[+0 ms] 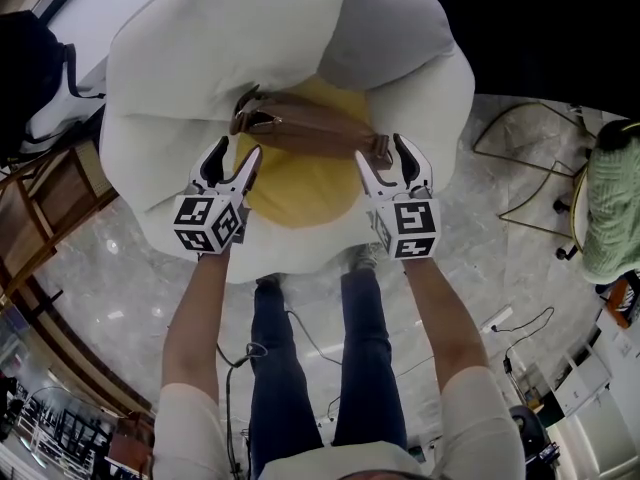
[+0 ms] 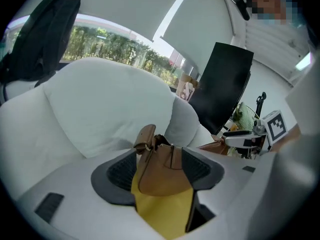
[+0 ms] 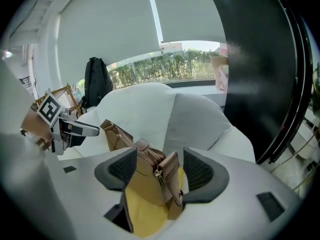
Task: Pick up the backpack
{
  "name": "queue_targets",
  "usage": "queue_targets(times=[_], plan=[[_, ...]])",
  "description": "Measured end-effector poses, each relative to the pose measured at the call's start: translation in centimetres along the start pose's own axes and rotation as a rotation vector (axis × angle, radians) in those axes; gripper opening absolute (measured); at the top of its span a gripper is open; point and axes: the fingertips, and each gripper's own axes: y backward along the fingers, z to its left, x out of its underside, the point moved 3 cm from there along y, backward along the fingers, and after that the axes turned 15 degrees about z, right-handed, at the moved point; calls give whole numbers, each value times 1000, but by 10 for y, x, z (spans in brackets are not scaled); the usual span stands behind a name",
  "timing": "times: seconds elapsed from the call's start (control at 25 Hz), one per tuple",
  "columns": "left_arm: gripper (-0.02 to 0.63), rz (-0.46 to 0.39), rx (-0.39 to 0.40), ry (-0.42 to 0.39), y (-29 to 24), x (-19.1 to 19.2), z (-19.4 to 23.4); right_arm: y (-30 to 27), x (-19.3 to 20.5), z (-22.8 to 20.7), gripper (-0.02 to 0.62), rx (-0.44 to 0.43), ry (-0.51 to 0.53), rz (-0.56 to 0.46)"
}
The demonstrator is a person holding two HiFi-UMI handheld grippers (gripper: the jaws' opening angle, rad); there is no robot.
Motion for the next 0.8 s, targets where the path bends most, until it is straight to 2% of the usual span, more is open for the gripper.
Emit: queue_targets(times=[0.32, 0.64, 0.8], plan=[[287, 62, 22, -28, -28, 3, 2, -20, 11, 1, 304, -34, 16, 40], [290, 99, 29, -55, -52, -1, 9, -40, 11, -2, 304, -39, 17, 54], [290, 94, 30, -53, -62, -2, 12, -48, 11, 1, 302, -69, 10, 56]])
